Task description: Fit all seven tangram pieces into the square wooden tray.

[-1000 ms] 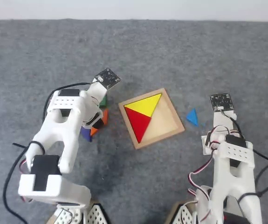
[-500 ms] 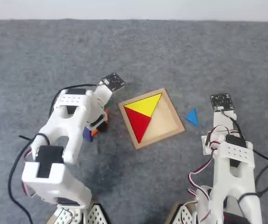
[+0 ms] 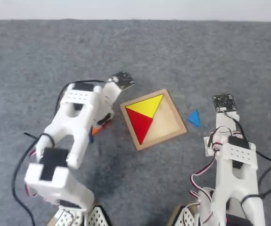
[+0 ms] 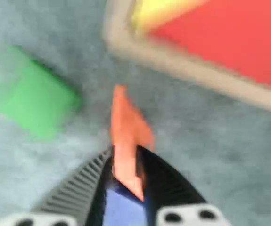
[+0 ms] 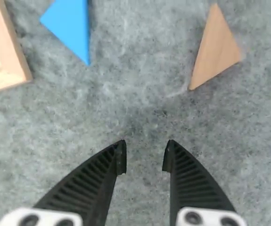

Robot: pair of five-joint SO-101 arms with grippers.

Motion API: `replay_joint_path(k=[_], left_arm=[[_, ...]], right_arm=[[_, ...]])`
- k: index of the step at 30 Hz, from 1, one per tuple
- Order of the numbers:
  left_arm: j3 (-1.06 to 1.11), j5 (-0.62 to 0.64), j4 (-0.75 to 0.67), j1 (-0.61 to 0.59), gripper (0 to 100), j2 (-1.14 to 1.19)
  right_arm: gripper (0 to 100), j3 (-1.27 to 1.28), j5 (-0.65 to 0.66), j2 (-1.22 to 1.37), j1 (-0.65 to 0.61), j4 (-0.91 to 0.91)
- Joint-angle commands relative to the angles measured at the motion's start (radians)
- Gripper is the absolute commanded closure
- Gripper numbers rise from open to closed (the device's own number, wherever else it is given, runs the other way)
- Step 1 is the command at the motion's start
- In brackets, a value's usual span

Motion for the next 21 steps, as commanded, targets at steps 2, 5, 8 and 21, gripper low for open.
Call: replay_joint_path(k=[2,5,8,21], left_arm=[[-0.130,0.072,0.118,0.068,97,-0.057],[-0.188,0.100,0.158,0.107,97,-0.061],[-0.205,0.115,0.153,0.094,93,-0.049],[-0.094,0.006,0.015,-0.046,80,-0.044]], right_arm=[[84.3,-0.006,0.003,-0.033,0.002,-0.019],[84.3,-0.006,0.003,-0.033,0.002,-0.019],[84.3,-0.006,0.003,-0.033,0.002,-0.016],[84.3,-0.006,0.003,-0.033,0.002,-0.019]])
